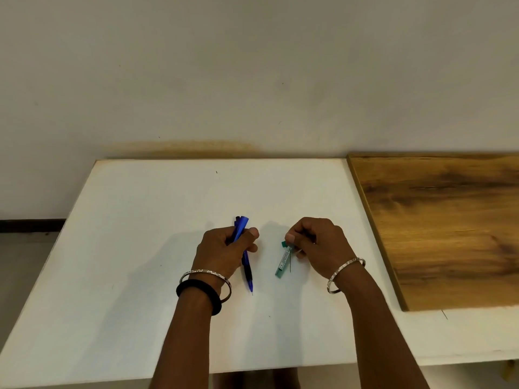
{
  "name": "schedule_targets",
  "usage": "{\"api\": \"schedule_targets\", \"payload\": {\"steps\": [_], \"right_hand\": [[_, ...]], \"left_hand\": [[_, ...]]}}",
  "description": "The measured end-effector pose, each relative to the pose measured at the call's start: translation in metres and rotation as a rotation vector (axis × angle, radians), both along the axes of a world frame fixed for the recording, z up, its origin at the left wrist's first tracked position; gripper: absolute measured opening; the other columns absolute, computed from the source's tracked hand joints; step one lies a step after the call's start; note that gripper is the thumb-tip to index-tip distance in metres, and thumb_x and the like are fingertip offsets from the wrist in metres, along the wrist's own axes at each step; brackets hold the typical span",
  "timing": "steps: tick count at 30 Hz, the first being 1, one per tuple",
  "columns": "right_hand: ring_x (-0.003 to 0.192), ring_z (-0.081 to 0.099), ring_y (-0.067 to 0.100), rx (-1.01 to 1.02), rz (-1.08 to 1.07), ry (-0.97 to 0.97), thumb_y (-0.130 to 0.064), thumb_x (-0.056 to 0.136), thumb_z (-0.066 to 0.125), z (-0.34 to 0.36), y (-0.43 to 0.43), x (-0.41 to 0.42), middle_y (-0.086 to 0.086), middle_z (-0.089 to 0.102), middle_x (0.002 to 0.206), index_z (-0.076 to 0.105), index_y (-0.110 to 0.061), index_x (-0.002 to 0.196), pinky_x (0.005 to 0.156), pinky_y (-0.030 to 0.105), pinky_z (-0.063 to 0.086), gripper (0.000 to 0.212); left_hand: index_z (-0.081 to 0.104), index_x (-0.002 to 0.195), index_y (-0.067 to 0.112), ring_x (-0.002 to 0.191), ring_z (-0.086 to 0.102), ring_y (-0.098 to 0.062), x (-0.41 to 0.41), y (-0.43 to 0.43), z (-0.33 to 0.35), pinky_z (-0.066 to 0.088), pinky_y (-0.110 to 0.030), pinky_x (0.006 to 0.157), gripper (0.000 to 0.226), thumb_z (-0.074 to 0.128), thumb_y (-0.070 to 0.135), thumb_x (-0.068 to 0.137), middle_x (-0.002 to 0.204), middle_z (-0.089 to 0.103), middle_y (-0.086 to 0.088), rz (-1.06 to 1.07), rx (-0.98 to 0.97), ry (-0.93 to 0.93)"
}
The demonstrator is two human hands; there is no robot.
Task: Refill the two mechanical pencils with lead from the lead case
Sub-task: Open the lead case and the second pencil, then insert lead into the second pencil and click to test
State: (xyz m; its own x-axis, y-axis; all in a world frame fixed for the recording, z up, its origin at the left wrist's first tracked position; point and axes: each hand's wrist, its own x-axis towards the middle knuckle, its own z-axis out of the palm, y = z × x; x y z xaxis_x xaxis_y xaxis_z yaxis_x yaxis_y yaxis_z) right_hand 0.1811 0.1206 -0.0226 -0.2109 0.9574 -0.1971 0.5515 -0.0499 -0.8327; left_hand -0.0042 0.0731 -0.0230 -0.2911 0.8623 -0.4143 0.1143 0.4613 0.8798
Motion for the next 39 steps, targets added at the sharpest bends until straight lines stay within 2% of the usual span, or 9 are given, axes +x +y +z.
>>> {"api": "schedule_targets", "payload": {"steps": [4, 7, 14, 17, 19, 24, 27, 32, 39], "right_hand": [[0.069, 0.068, 0.030, 0.015, -0.001, -0.049, -0.013, 0.087, 0.067, 0.002, 0.000, 0.000, 0.010, 0.071, 0.077, 0.067, -0.003, 0.081, 0.065, 0.034, 0.059, 0.012], [0.073, 0.066, 0.027, 0.046, 0.020, -0.093, -0.018, 0.087, 0.068, 0.002, 0.000, 0.001, 0.005, 0.070, 0.078, 0.068, -0.007, 0.081, 0.070, 0.037, 0.057, 0.013], [0.072, 0.059, 0.014, 0.099, -0.006, -0.185, -0.026, 0.087, 0.068, -0.001, 0.002, 0.004, -0.004, 0.066, 0.080, 0.067, -0.017, 0.080, 0.070, 0.022, 0.042, 0.011], [0.067, 0.061, 0.010, 0.140, -0.063, -0.167, -0.028, 0.088, 0.066, 0.000, 0.005, 0.002, -0.006, 0.066, 0.081, 0.068, -0.017, 0.084, 0.063, 0.015, 0.041, 0.012], [0.062, 0.064, 0.007, 0.157, -0.150, -0.048, -0.028, 0.088, 0.065, 0.004, 0.006, -0.001, -0.008, 0.068, 0.080, 0.068, -0.019, 0.085, 0.057, 0.007, 0.043, 0.010], [0.063, 0.067, 0.009, 0.118, -0.340, 0.396, -0.028, 0.090, 0.063, 0.017, 0.005, -0.012, -0.004, 0.072, 0.075, 0.069, -0.019, 0.089, 0.055, 0.023, 0.055, 0.011], [0.064, 0.067, 0.010, 0.129, -0.379, 0.496, -0.026, 0.090, 0.062, 0.020, 0.004, -0.016, -0.004, 0.072, 0.073, 0.069, -0.021, 0.086, 0.056, 0.020, 0.056, 0.010], [0.064, 0.066, 0.009, 0.139, -0.379, 0.559, -0.023, 0.091, 0.062, 0.021, 0.003, -0.020, -0.004, 0.073, 0.073, 0.069, -0.022, 0.084, 0.055, 0.020, 0.055, 0.010], [0.063, 0.066, 0.008, 0.107, -0.372, 0.563, -0.024, 0.090, 0.062, 0.022, 0.002, -0.022, -0.006, 0.073, 0.073, 0.069, -0.023, 0.084, 0.054, 0.018, 0.053, 0.009]], "left_hand": [[0.076, 0.092, 0.014, 0.036, 0.050, 0.002, -0.001, 0.001, -0.002, 0.034, -0.007, 0.038, 0.024, 0.066, 0.035, 0.085, 0.078, 0.074, -0.001, -0.003, 0.001, 0.027], [0.076, 0.091, 0.015, 0.037, 0.049, 0.001, -0.001, 0.001, -0.002, 0.035, -0.009, 0.040, 0.023, 0.066, 0.036, 0.085, 0.078, 0.075, -0.001, -0.012, -0.002, 0.032], [0.076, 0.087, 0.017, 0.051, 0.049, -0.007, 0.001, 0.000, -0.001, 0.036, -0.019, 0.050, 0.028, 0.064, 0.043, 0.084, 0.080, 0.076, 0.000, -0.045, -0.005, 0.054], [0.077, 0.085, 0.019, 0.060, 0.054, -0.013, 0.003, 0.000, 0.000, 0.046, -0.028, 0.061, 0.031, 0.063, 0.047, 0.084, 0.082, 0.076, 0.000, -0.076, 0.007, 0.069], [0.077, 0.085, 0.019, 0.072, 0.063, -0.022, 0.004, 0.000, 0.000, 0.054, -0.038, 0.075, 0.032, 0.062, 0.047, 0.084, 0.082, 0.076, -0.001, -0.103, 0.026, 0.087], [0.077, 0.087, 0.022, 0.076, 0.065, -0.030, 0.008, 0.000, 0.003, 0.057, -0.042, 0.080, 0.032, 0.061, 0.049, 0.084, 0.082, 0.075, -0.004, -0.172, 0.080, 0.153], [0.077, 0.088, 0.023, 0.070, 0.064, -0.024, 0.009, 0.000, 0.004, 0.057, -0.037, 0.072, 0.030, 0.062, 0.048, 0.084, 0.079, 0.075, 0.002, -0.189, 0.112, 0.147], [0.076, 0.096, 0.025, 0.075, 0.064, -0.012, 0.012, -0.001, 0.006, 0.049, -0.011, 0.056, 0.031, 0.061, 0.049, 0.082, 0.079, 0.073, 0.009, -0.237, 0.146, 0.136], [0.075, 0.101, 0.024, 0.072, 0.062, -0.009, 0.014, 0.001, 0.004, 0.050, -0.009, 0.056, 0.033, 0.061, 0.047, 0.082, 0.080, 0.072, 0.008, -0.270, 0.163, 0.150]]}}
